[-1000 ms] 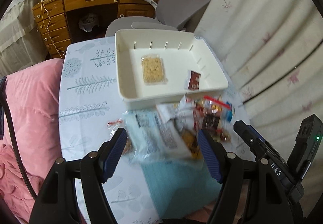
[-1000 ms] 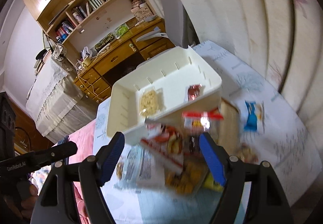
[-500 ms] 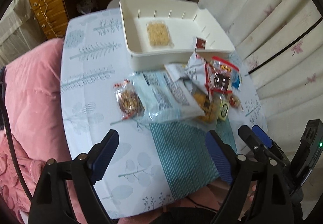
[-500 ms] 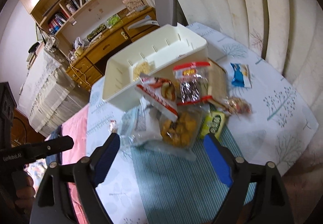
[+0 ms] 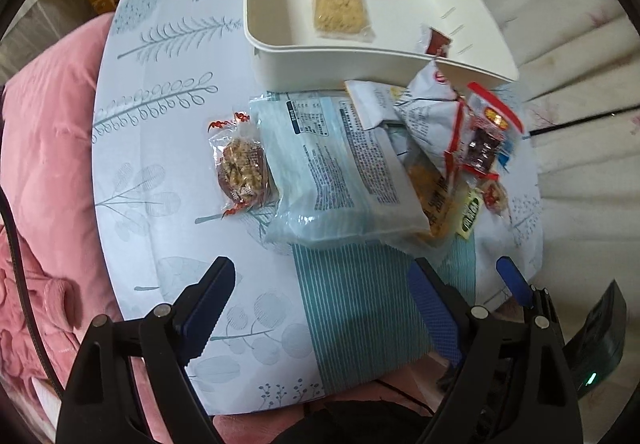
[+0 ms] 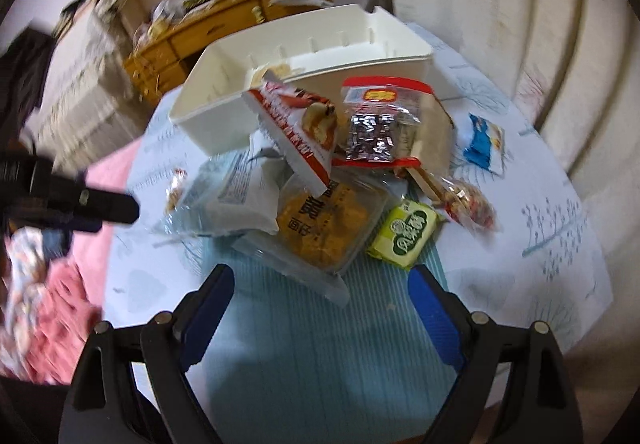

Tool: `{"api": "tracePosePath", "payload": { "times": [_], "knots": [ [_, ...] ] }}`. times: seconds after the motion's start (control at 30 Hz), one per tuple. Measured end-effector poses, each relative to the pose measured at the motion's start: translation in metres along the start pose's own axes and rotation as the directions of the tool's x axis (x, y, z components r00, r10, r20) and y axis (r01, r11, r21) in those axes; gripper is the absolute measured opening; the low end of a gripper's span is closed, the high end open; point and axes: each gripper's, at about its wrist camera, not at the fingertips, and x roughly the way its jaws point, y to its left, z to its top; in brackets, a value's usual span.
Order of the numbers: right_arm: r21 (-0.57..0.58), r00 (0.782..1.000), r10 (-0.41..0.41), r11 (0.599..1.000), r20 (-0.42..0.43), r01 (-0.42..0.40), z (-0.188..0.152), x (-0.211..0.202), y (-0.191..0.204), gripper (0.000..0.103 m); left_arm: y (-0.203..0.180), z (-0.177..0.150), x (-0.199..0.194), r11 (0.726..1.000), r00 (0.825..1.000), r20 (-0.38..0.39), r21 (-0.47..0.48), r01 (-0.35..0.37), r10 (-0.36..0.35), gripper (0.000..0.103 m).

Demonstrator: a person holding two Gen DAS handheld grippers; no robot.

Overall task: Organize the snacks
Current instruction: 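Grasp the blue-white printed bag with left tool while right tool grasps yellow-orange snack bag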

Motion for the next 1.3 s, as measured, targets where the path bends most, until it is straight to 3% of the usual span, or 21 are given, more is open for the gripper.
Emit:
{"api": "tracePosePath", "payload": {
  "times": [0.13, 0.37, 0.7, 0.87, 1.0, 1.3],
  "knots": [
    [-0.142, 1.0, -0.023, 0.99, -0.017, 0.02, 0.004, 0.015, 0.013, 0.089, -0.006, 0.019, 0.019, 0.999, 0.998, -0.063, -0.042, -0.016, 0.013, 0.088],
    [-0.379, 0.998, -0.058, 0.924, -0.021, 0.046, 0.011, 0.04, 0.028, 0.09, -0.014, 0.049, 0.059, 0.994, 0.985, -0.167, -0.099, -0.056, 0.038, 0.091],
    [-0.468, 0.995, -0.018, 0.883, -0.098, -0.03, 0.028, 0.074, 0.013, 0.098, -0.029, 0.077, 0.103, 0.981, 0.96, -0.25, -0.115, -0.156, 0.124, 0.102],
    [-0.523, 0.994, 0.002, 0.85, -0.109, -0.059, 0.031, 0.086, 0.017, 0.103, -0.029, 0.086, 0.118, 0.975, 0.958, -0.259, -0.153, -0.162, 0.119, 0.103],
    [-0.526, 0.993, 0.018, 0.847, -0.115, -0.076, 0.033, 0.094, 0.017, 0.103, -0.022, 0.092, 0.127, 0.97, 0.959, -0.261, -0.179, -0.164, 0.114, 0.103],
    [-0.483, 0.99, 0.023, 0.871, -0.138, -0.088, 0.045, 0.103, 0.011, 0.103, -0.013, 0.084, 0.128, 0.967, 0.964, -0.245, -0.202, -0.159, 0.107, 0.09]
  ]
}}
